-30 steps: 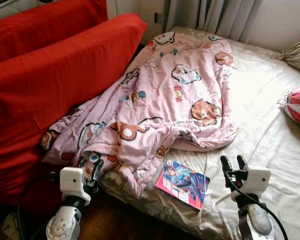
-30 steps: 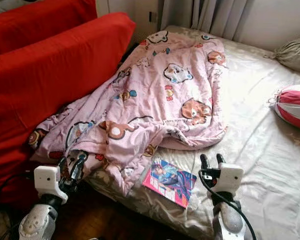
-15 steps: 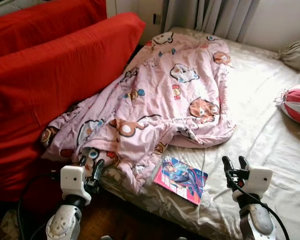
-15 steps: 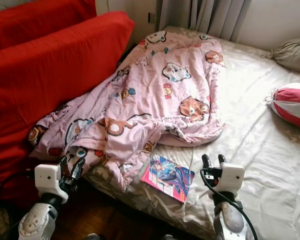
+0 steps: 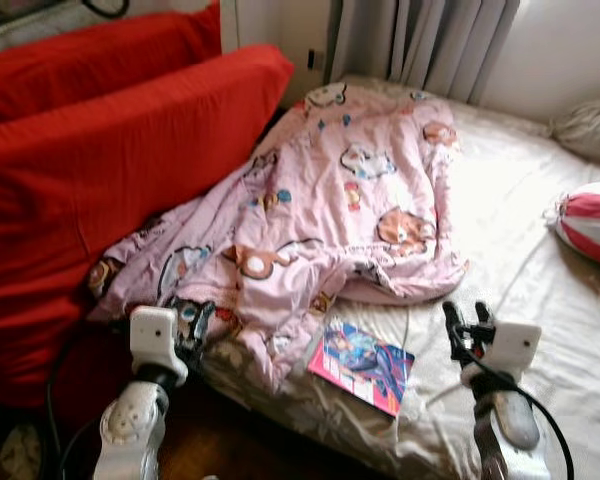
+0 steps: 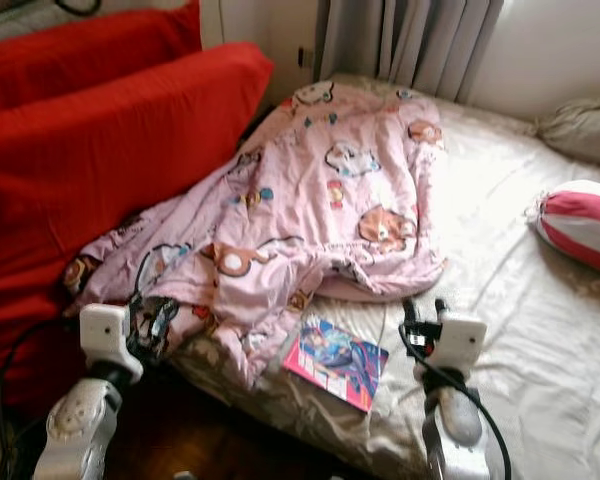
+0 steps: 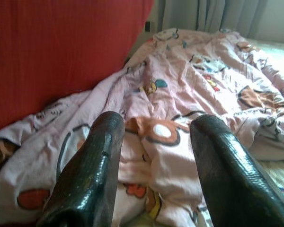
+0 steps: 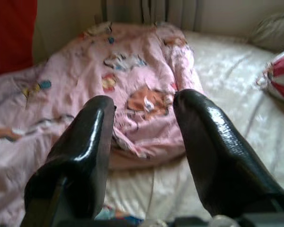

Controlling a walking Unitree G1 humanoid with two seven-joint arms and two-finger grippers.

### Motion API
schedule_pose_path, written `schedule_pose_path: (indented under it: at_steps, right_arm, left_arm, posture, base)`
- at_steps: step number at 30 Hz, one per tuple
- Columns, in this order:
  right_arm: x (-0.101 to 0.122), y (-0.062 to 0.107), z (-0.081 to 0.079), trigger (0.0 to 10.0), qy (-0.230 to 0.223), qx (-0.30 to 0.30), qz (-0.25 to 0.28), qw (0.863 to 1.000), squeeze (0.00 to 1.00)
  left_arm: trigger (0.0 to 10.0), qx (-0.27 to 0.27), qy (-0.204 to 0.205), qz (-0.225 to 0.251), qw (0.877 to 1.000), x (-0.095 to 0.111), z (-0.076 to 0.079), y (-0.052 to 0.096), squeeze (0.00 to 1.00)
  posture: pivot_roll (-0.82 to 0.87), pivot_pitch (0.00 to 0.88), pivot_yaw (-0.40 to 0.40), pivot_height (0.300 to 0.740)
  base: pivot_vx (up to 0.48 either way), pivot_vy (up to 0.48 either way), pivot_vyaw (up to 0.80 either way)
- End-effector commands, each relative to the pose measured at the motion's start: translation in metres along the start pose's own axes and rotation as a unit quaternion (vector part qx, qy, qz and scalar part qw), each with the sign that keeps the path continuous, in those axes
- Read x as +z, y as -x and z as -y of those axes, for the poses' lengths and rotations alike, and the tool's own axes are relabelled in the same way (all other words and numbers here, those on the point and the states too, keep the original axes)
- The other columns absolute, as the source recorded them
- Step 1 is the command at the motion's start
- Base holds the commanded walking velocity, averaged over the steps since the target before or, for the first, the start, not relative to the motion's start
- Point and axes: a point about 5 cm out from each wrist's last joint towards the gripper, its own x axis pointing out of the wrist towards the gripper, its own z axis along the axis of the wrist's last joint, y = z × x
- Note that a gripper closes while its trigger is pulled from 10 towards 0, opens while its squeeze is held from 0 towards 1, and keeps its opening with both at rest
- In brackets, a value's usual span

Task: Clean up the room

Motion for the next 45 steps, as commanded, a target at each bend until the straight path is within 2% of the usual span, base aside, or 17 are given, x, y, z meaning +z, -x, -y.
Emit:
schedule_pose_path:
  at_steps: [1,7,14,22,28,35,42,45]
  right_arm:
    - [-0.007,0.004,0.007,10.0,-0.005,-0.015,-0.017,1.000,0.00]
    - [-0.013,0.006,0.004,10.0,-0.011,-0.017,-0.023,1.000,0.00]
    - [-0.011,0.004,-0.002,10.0,-0.025,-0.026,-0.007,0.999,0.00]
    - [-0.010,0.003,-0.006,10.0,-0.027,-0.017,-0.004,0.999,0.00]
    - [-0.012,0.003,-0.005,10.0,-0.024,-0.020,-0.012,0.999,0.00]
    - [-0.023,0.008,-0.011,10.0,-0.020,-0.001,-0.046,0.999,0.00]
    - [-0.026,0.008,-0.014,10.0,-0.023,0.007,-0.049,0.999,0.00]
    - [-0.024,0.008,-0.016,10.0,-0.027,0.013,-0.039,0.999,0.00]
  left_arm:
    - [10.0,-0.006,0.009,-0.008,1.000,-0.004,0.003,0.001,0.00]
    - [10.0,-0.014,0.011,-0.012,1.000,-0.006,0.007,0.002,0.00]
    - [10.0,-0.019,0.012,-0.012,1.000,-0.002,0.006,-0.002,0.00]
    - [10.0,-0.019,0.010,-0.008,1.000,0.002,0.006,-0.004,0.00]
    - [10.0,-0.024,0.011,-0.013,1.000,0.000,0.008,-0.001,0.00]
    - [10.0,-0.026,0.013,-0.018,0.999,-0.002,0.010,0.004,0.00]
    - [10.0,-0.032,0.015,-0.025,0.999,-0.005,0.013,0.009,0.00]
    - [10.0,-0.032,0.017,-0.027,0.999,-0.006,0.014,0.010,0.00]
  posture:
    - [0.02,0.027,-0.064,0.685]
    - [0.04,0.051,-0.050,0.655]
    - [0.05,0.083,-0.020,0.655]
    - [0.05,0.130,-0.032,0.655]
    - [0.05,0.139,-0.035,0.655]
    - [0.06,0.156,-0.047,0.655]
    - [0.05,0.153,-0.046,0.610]
    - [0.05,0.150,-0.048,0.606]
  base:
    - [0.000,0.000,0.00]
    - [0.000,0.000,0.00]
    - [0.000,0.000,0.00]
    - [0.000,0.000,0.00]
    - [0.000,0.000,0.00]
    - [0.000,0.000,0.00]
    - [0.000,0.000,0.00]
    - [0.000,0.000,0.00]
